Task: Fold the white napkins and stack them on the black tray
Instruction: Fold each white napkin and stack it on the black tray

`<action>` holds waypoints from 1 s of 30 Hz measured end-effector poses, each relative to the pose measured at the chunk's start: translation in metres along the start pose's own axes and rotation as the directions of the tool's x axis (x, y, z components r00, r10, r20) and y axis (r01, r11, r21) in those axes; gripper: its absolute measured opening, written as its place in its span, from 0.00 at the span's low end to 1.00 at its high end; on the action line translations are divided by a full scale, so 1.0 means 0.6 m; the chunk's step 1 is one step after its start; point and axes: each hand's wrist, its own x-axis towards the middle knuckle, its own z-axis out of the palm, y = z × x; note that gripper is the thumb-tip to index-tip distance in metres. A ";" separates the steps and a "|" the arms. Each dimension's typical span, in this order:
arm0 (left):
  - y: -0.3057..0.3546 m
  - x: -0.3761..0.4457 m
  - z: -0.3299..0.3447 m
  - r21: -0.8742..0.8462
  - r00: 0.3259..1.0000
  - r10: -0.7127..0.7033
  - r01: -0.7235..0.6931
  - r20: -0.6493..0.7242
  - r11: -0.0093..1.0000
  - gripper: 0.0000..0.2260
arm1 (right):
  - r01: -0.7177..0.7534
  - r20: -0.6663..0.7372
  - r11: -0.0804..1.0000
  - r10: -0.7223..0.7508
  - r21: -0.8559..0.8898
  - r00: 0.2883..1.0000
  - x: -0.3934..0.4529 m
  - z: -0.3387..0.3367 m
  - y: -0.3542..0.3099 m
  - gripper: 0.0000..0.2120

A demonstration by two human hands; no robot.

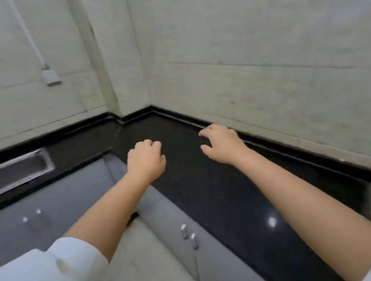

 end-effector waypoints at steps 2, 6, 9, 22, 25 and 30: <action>-0.130 -0.019 0.004 0.008 0.988 -0.153 0.153 0.005 0.988 0.17 | 0.105 0.038 0.993 -0.107 0.054 0.993 0.059 0.052 -0.109 0.21; -0.344 -0.057 0.028 0.030 0.924 -0.381 0.380 0.029 0.924 0.17 | 0.275 0.121 0.955 -0.287 0.113 0.950 0.166 0.155 -0.302 0.21; -0.482 -0.069 0.055 0.068 0.859 -0.511 0.508 0.045 0.859 0.18 | 0.393 0.173 0.909 -0.413 0.143 0.894 0.248 0.235 -0.430 0.21; -1.017 -0.007 0.057 0.174 0.467 -0.882 0.875 -0.061 0.452 0.16 | 0.749 0.199 0.572 -0.820 0.336 0.537 0.615 0.462 -0.957 0.20; -1.119 -0.038 0.070 0.167 0.335 -0.941 0.932 -0.052 0.323 0.17 | 0.802 0.221 0.487 -0.873 0.346 0.435 0.652 0.514 -1.076 0.18; -1.309 -0.088 0.102 0.147 0.204 -0.979 0.968 -0.003 0.201 0.17 | 0.881 0.213 0.343 -0.934 0.325 0.286 0.688 0.624 -1.271 0.17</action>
